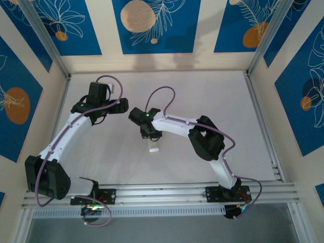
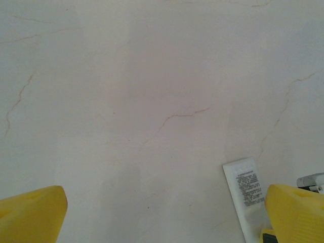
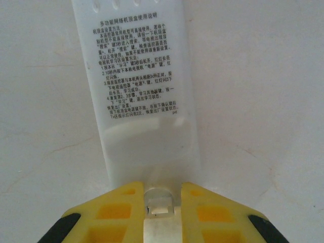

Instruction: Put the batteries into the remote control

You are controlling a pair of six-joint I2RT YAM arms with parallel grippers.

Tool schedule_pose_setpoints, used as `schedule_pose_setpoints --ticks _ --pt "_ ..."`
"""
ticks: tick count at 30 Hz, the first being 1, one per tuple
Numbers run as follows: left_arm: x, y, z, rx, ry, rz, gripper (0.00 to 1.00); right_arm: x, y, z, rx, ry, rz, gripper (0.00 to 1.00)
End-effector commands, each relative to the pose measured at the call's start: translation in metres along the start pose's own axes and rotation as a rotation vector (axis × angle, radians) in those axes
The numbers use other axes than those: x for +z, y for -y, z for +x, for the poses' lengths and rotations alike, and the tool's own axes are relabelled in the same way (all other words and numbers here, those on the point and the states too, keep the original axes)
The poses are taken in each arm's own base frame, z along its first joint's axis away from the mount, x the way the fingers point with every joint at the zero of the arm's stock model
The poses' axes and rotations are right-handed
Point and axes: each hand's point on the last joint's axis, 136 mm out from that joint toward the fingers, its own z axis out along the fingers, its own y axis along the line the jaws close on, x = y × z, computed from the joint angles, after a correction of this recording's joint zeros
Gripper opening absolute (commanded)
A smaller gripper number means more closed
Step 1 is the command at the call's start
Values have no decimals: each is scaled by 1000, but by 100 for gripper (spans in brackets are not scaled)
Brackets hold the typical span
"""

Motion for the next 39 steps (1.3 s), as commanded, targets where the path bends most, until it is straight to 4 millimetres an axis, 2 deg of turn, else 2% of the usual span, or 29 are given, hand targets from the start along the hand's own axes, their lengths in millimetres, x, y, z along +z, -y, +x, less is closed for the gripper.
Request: schedule_pose_setpoints --ticks 1,8,20,28,39 --pt "-1 -1 -2 -8 -2 7 100 -2 5 11 -4 -34 15 17" --pt "-1 0 -3 -7 -1 7 100 0 -2 19 -5 -74 -16 17" --pt "0 -1 -2 -9 -3 7 100 6 7 33 -20 -102 33 17" --pt "0 0 -2 -9 -5 10 100 1 12 28 -31 -71 76 19" --pt "0 0 -2 -8 -6 8 100 -4 6 23 -39 -59 58 25"
